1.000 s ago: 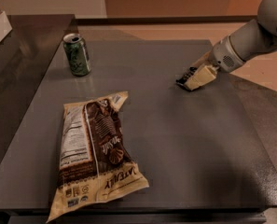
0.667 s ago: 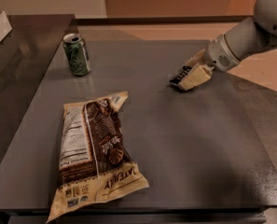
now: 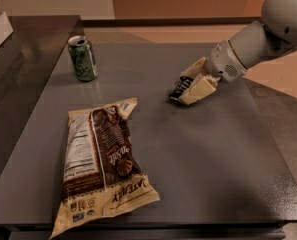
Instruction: Move rxbar chocolate near brown chip bag
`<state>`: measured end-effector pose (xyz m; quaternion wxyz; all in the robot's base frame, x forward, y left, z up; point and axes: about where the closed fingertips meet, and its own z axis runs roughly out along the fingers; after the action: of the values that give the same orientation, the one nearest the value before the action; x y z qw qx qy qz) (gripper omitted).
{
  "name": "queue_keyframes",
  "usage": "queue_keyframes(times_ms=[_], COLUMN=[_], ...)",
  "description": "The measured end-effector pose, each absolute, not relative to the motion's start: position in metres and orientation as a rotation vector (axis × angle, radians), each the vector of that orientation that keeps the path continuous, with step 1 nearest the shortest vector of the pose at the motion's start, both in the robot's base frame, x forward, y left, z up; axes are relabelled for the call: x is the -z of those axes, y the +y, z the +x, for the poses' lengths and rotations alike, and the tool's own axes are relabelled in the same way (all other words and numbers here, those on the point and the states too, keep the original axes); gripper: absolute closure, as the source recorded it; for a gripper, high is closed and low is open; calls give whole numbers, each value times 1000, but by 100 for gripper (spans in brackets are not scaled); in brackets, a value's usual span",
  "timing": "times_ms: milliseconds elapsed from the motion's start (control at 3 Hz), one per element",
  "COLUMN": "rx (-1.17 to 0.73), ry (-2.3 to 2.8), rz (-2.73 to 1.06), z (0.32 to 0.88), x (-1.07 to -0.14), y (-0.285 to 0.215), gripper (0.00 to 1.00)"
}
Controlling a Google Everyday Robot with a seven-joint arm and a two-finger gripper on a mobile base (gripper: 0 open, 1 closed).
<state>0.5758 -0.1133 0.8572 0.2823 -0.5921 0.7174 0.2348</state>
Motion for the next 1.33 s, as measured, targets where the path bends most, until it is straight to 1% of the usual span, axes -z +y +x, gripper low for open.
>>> queue_keyframes(times_ms=[667,1000,1333], rx=[-750,-794,-835], ry=[1931,1915,1900], rz=[-1717,-1796,-1825], z=[513,489,475], x=[-840,-835,-833], y=[-85,-76,-71], gripper=[100,82,59])
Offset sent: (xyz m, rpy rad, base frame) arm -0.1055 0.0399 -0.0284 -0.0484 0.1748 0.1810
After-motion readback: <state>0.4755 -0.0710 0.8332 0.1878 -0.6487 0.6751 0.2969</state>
